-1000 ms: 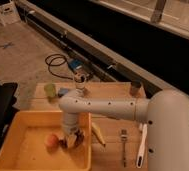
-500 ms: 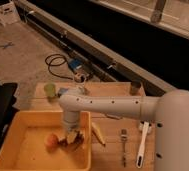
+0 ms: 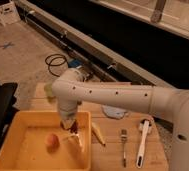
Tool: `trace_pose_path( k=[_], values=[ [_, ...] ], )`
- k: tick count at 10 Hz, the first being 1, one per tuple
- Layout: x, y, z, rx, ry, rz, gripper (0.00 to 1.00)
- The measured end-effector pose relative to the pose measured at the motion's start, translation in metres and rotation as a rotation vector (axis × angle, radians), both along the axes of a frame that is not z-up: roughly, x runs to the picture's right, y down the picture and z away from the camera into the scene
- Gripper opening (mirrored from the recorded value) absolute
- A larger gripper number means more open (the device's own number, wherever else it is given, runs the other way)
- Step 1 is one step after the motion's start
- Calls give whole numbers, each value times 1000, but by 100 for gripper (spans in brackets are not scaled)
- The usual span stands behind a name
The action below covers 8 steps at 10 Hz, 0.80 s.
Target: Place grapes in metal cup
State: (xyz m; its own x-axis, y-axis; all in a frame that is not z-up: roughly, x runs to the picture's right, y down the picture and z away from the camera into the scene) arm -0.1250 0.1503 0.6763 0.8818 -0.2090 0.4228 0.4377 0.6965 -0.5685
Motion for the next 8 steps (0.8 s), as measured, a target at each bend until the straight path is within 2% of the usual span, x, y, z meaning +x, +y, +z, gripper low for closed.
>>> trace_pose_path(
  k=[1,3,4,5,8],
  values=[
    [4,-18,-8,39,11,2,0],
    [32,-57,-21,119,67,9,0],
    [51,-76,-23,150,109,11,0],
    [72,-104,-23,186,160,15,0],
    [128,-156,-18,247,249,55,0]
  ],
)
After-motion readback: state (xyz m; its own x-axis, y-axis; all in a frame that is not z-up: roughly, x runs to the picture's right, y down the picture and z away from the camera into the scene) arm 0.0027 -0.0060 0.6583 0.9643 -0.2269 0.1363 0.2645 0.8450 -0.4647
